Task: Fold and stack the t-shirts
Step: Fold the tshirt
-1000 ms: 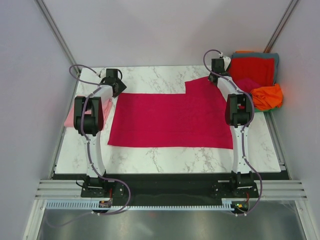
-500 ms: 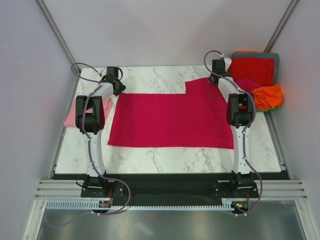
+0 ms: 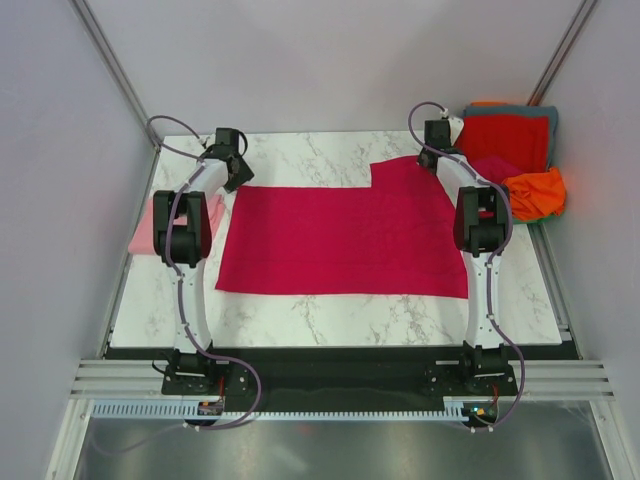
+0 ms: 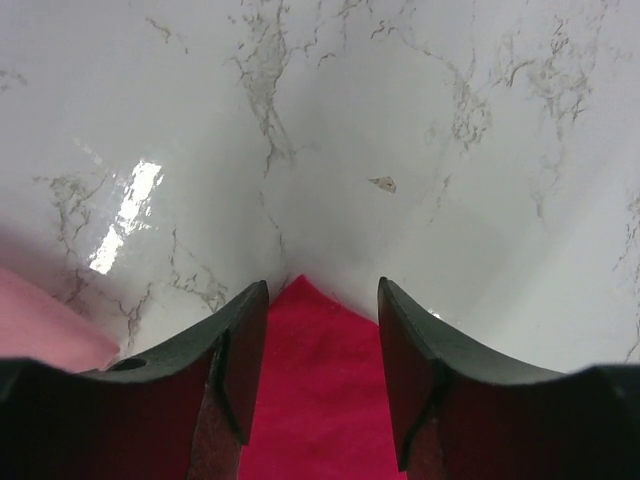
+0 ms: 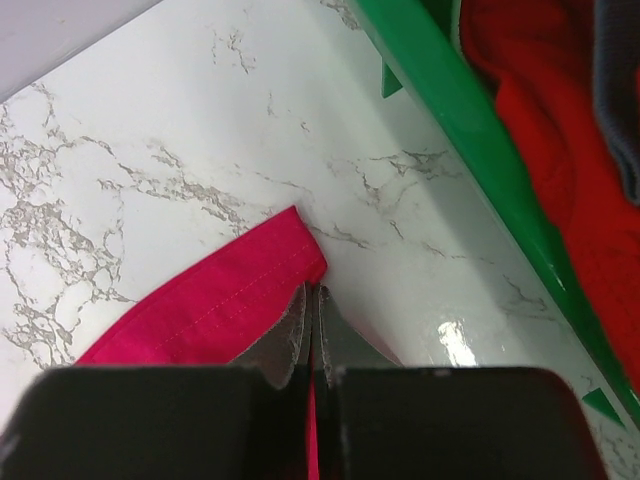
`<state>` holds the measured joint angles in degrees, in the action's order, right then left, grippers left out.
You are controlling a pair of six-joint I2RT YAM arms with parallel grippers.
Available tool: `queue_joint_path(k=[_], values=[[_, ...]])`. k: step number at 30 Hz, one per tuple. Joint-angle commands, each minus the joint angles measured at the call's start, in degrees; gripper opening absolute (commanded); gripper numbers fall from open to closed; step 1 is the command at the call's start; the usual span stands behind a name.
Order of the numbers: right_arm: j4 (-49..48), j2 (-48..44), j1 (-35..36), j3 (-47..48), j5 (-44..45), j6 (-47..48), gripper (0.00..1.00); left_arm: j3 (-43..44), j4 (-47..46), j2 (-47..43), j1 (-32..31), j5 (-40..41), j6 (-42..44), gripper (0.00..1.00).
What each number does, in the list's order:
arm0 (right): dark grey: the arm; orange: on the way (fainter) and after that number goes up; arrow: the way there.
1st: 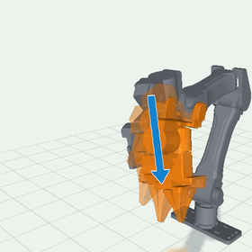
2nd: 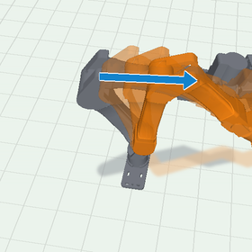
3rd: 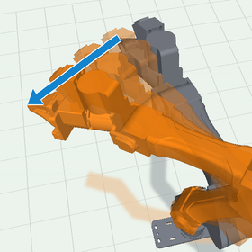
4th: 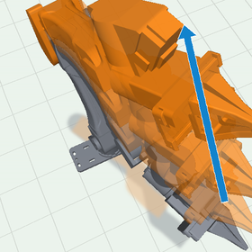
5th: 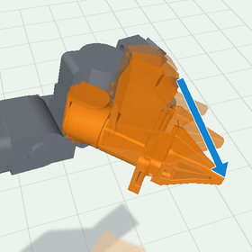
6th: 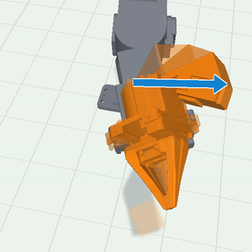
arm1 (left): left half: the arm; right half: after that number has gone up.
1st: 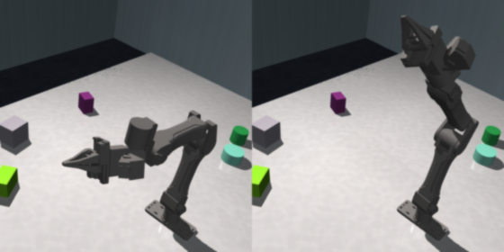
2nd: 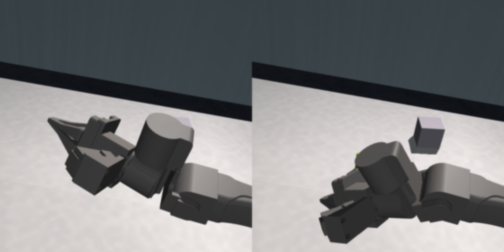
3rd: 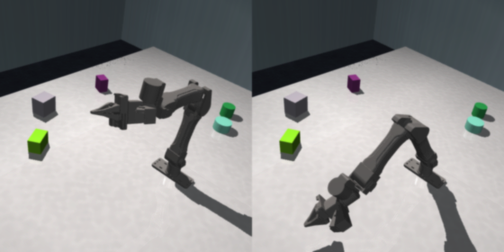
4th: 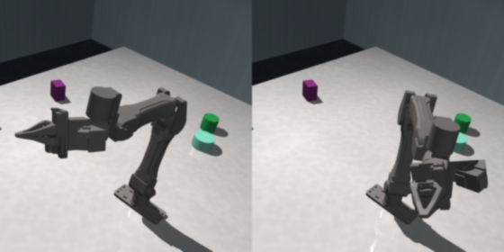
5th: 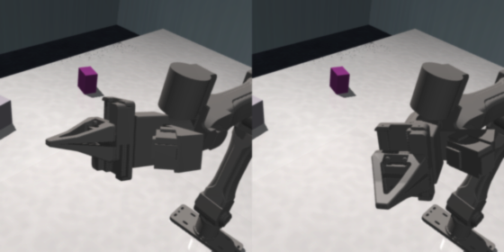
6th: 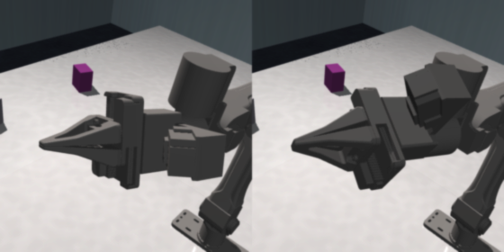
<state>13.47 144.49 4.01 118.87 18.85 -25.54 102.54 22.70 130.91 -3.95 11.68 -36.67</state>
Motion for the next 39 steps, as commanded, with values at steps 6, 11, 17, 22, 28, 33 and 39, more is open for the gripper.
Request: queue_joint_path(k=[6,11,17,22,28,33,39], values=[[-0.4,-4.3,0.2,-1.9,-1.2,-1.1,0.0,13.5,12.9,7.2,-0.5,-1.8,6.7,0.44],[-0.8,-4.7,0.2,-2.5,-1.4,-1.2,0.0,13.1,13.4,6.4,-0.5,-0.9,6.7,0.4],[-0.8,-4.9,0.3,-2.6,-1.7,-1.3,0.0,12.0,14.2,4.9,-0.6,1.8,6.8,0.53],[-0.9,-4.9,0.2,-2.7,-1.5,-1.3,0.0,11.0,14.5,3.7,-1.2,3.5,7.7,0.48],[-0.8,-5.1,0.2,-3.1,-1.5,-1.3,0.0,10.0,14.7,3.2,-1.6,2.8,8.2,0.36],[-0.8,-5.3,0.3,-3.2,-1.6,-1.4,0.0,9.7,14.7,2.5,-1.5,3.8,8.5,0.02],[-0.2,-6.7,0.2,-2.0,-2.7,-0.7,0.0,10.7,13.3,1.2,-1.8,5.3,8.4,0.02]])
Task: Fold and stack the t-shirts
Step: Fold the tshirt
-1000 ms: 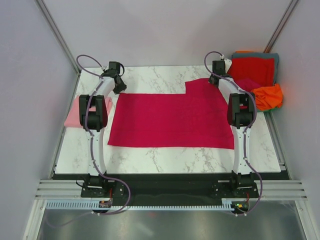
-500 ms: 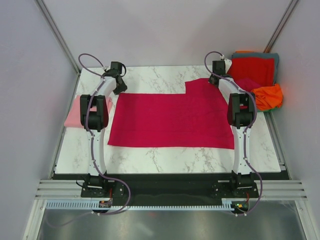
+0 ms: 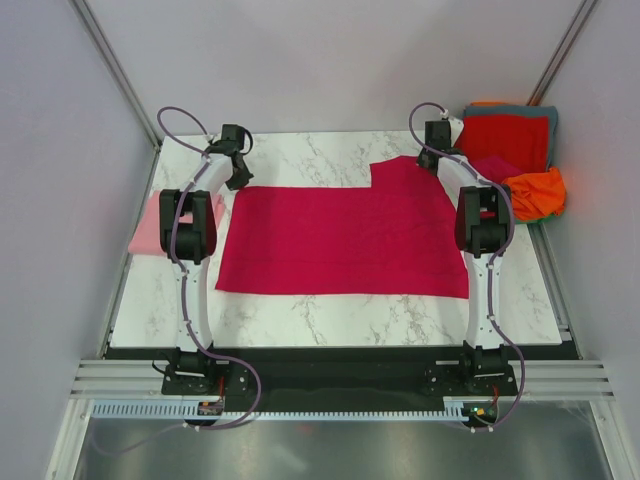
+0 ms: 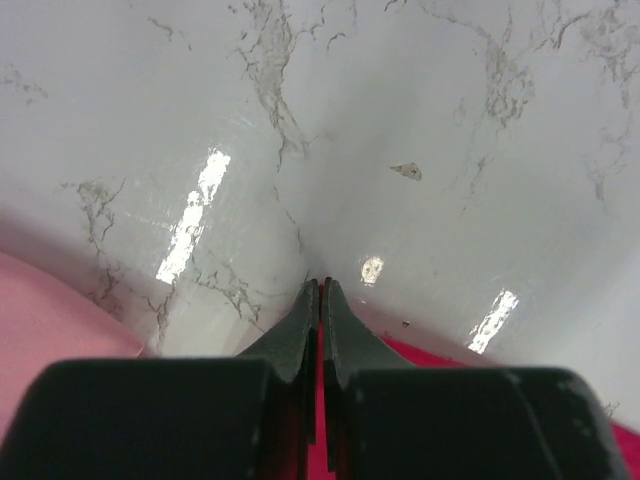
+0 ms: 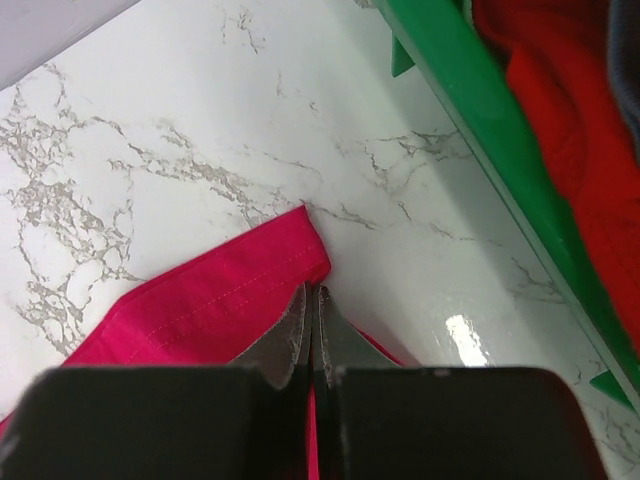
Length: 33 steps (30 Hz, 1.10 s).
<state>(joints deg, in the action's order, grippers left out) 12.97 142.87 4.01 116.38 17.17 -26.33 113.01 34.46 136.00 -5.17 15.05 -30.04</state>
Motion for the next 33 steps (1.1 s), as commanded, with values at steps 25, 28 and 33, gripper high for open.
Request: queue_joint_path(k=[25,28,33], values=[[-1.2,-25.3,-0.1,-18.2,-1.4,0.8,0.0,-26.3,-20.0,-24.2,-1.6,4.9,-1.3,0.02],[-1.9,-29.7,-0.2,-22.2,-1.4,0.9,0.0,-28.3,-20.6,-26.2,-1.5,3.9,-1.5,0.02],[-2.5,-37.1,-0.1,-29.5,-1.3,1.1,0.0,-33.2,-21.7,-29.6,-1.6,3.6,-2.3,0.02]])
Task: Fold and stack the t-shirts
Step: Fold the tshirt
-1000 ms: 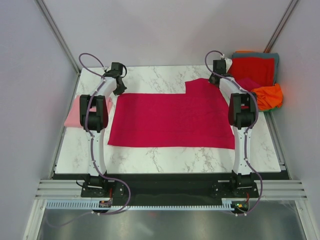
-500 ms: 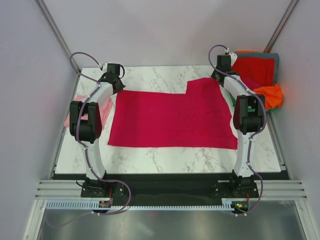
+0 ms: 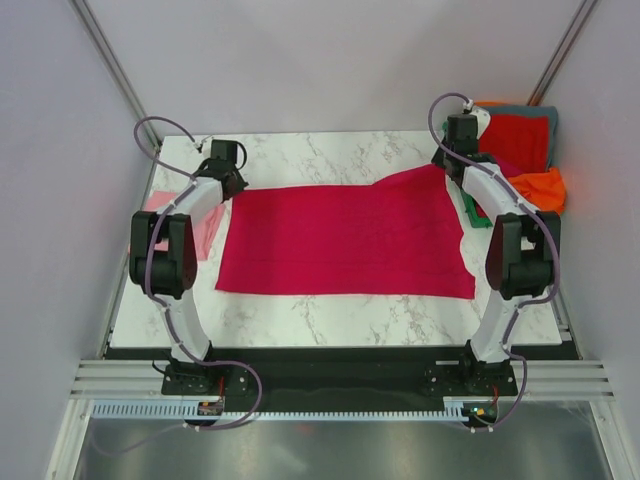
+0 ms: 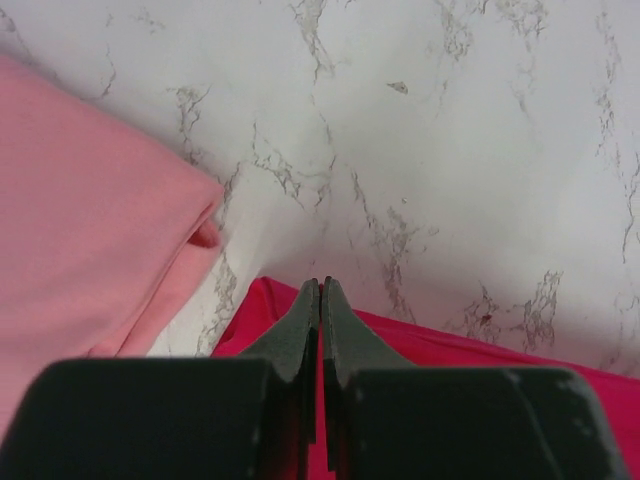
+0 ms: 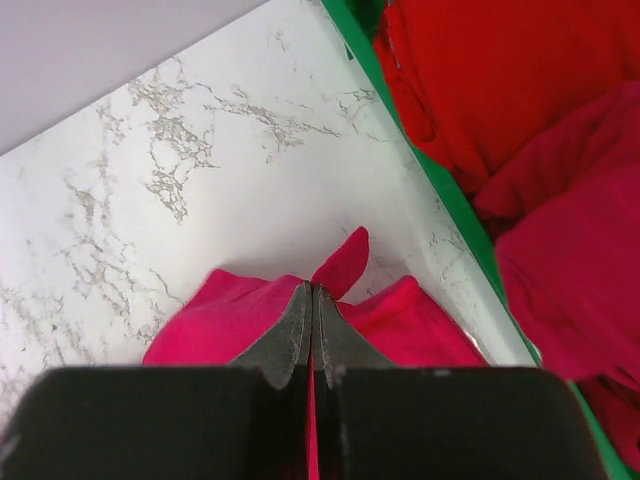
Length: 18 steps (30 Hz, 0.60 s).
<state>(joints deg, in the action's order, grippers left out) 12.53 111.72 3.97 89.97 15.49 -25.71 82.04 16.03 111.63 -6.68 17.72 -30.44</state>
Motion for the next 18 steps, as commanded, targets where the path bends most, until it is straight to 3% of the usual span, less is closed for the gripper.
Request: queue_joint_path(k=[1,18], values=[[-2.2,-7.1,-0.2,-4.3,0.2,0.5,0.0,-3.1,-3.5,-5.9,0.0,1.1,-2.0,0.02],[-0.5,-29.1,-0.2,-21.7,-1.2,1.6,0.0,-15.0,-4.5,-20.7,-0.1,-0.8,-2.7,0.02]])
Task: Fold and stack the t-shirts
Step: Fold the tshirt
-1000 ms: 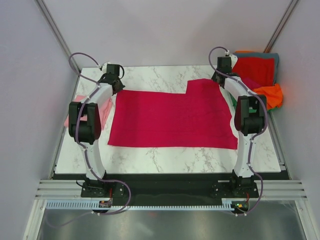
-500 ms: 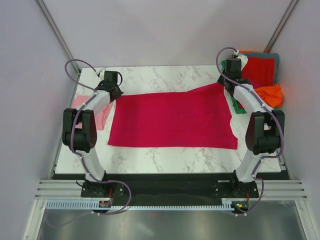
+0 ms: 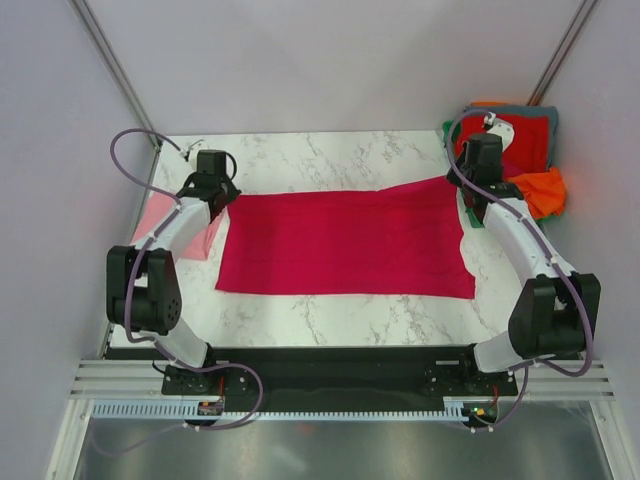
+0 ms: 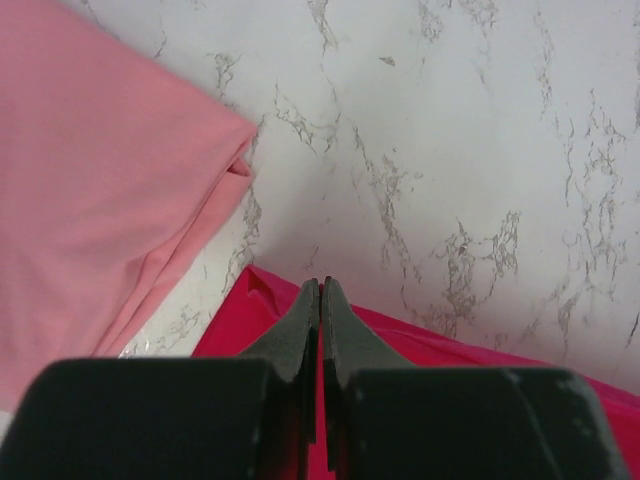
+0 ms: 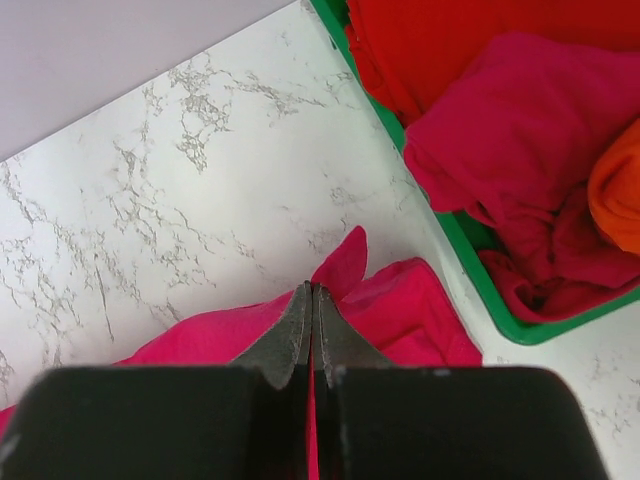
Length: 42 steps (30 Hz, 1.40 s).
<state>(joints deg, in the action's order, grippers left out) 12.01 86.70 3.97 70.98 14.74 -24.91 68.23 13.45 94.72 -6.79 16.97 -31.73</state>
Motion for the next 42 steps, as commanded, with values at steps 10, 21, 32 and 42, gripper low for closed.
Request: queue_joint_path(k=[10,21,32,42], values=[[1.1,-14.3,-0.1,-12.1,-3.3,0.3,0.0,-8.5,-1.2,-9.2,0.0,1.5,-0.9,0.02],[3.4,-23.5,-0.2,-21.9,-3.1,-0.9,0.0,-13.5,-0.7,-12.3,0.0,0.9,-0.5,0.02],[1.9,-42.9,-0.2,-40.2,1.1,-10.6,0.29,-22.7,-1.4,-19.2,0.0,-1.2,-3.7,0.03],[0.3,-46.4,-0.1,-40.7,-3.5,-6.2,0.57,-30.3,0.4,-34.8,-0.1,-4.2,-2.7,0.72]])
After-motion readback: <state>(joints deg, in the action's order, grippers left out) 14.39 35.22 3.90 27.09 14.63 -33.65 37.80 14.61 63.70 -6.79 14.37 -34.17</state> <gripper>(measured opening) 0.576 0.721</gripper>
